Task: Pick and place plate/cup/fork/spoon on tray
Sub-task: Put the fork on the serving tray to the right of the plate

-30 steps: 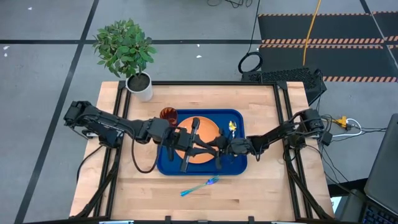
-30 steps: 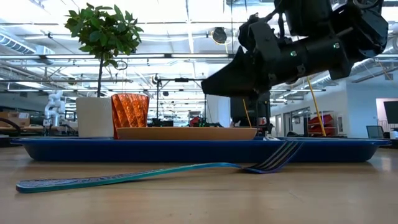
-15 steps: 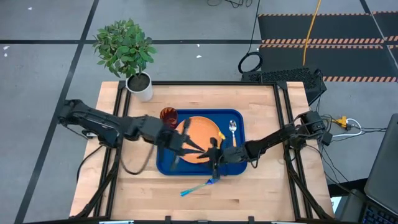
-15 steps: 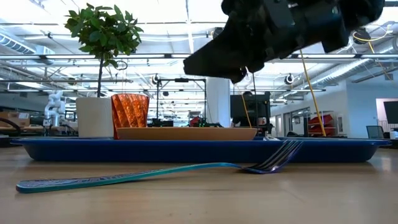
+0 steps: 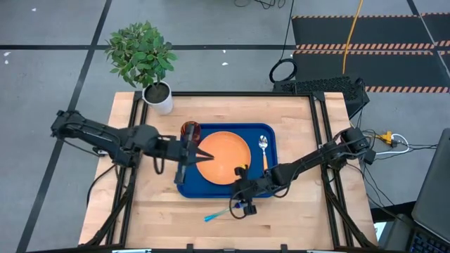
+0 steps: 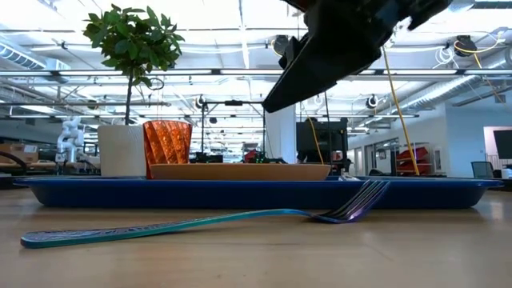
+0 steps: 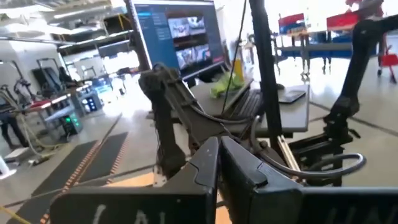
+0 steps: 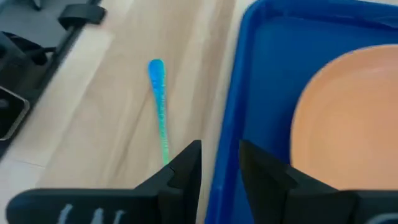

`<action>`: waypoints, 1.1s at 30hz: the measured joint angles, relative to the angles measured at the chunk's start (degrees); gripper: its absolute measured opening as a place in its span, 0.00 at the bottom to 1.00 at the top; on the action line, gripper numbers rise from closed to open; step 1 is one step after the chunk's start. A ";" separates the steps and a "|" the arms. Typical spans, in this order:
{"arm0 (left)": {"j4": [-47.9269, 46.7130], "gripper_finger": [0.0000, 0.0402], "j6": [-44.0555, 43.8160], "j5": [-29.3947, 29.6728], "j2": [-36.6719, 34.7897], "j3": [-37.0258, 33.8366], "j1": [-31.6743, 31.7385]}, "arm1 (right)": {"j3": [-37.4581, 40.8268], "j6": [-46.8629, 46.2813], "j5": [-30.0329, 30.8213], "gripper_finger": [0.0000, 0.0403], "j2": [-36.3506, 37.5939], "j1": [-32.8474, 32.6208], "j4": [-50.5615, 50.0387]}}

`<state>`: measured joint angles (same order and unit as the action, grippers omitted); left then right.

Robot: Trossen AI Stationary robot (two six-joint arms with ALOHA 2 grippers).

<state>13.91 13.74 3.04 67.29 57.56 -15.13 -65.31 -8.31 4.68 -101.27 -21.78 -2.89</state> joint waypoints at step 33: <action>-0.12 0.05 1.20 4.63 -10.18 -7.85 -0.05 | -12.15 0.44 1.35 0.42 -7.65 -1.18 -11.97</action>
<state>13.79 14.94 7.66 57.12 49.71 -15.18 -77.47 -7.88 6.03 -108.93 -22.96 -14.87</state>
